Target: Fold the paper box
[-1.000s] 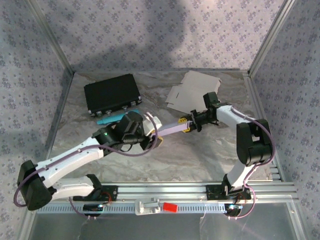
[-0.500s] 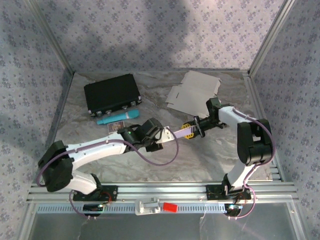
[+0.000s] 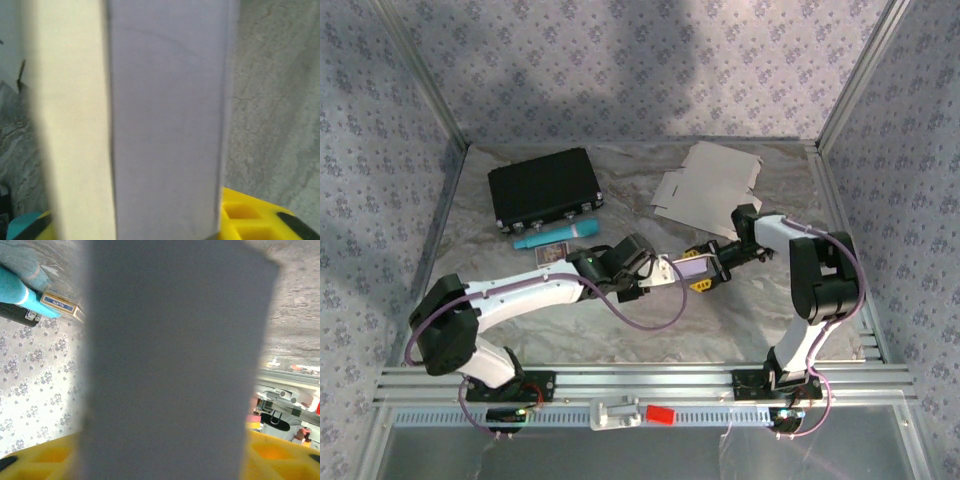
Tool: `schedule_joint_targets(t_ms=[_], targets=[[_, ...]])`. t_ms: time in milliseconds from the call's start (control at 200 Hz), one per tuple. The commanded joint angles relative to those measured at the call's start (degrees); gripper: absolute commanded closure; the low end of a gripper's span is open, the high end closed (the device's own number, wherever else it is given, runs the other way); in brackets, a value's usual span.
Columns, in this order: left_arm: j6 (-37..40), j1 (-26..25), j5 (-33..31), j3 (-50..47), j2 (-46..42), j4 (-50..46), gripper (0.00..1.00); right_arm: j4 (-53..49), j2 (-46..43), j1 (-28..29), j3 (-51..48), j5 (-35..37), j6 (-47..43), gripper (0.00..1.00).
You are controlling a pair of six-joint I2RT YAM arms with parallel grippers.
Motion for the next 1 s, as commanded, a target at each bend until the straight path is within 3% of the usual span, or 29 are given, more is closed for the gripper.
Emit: schedule_joint_targets(t_ms=[0, 205, 390, 480, 555, 640, 810, 994], targets=[[-0.43, -0.08, 3.00, 3.24, 0.51, -5.19, 0.67, -3.19, 0.92, -0.83, 1.06, 1.01, -1.95, 0.36], [-2.40, 0.22, 4.17, 5.43, 0.92, -11.26, 0.69, -4.87, -6.02, -7.03, 3.95, 10.16, -3.68, 0.32], [-5.99, 4.12, 9.12, 6.63, 1.81, -15.44, 0.70, -7.35, -21.52, -10.86, 6.37, 29.86, -4.93, 0.34], [-6.00, 4.91, 9.54, 6.95, 2.48, -16.82, 0.71, -7.28, -27.86, -7.09, 5.17, 37.05, -3.52, 0.39], [-6.06, 5.12, 9.79, 7.15, 3.10, -17.02, 0.70, -3.03, -33.23, -0.85, 1.79, 41.34, 0.42, 0.46], [-6.09, 5.30, 9.61, 7.76, 4.04, -17.71, 0.70, 0.37, -37.13, 6.47, -1.01, 46.10, 5.02, 0.47], [-6.17, 5.46, 9.52, 8.64, 5.01, -17.77, 0.69, 1.84, -34.49, 16.48, -0.56, 49.59, 6.45, 0.45], [-5.96, 5.49, 9.39, 9.36, 5.52, -17.90, 0.67, 1.65, -29.98, 18.26, 0.66, 50.76, 4.95, 0.45]])
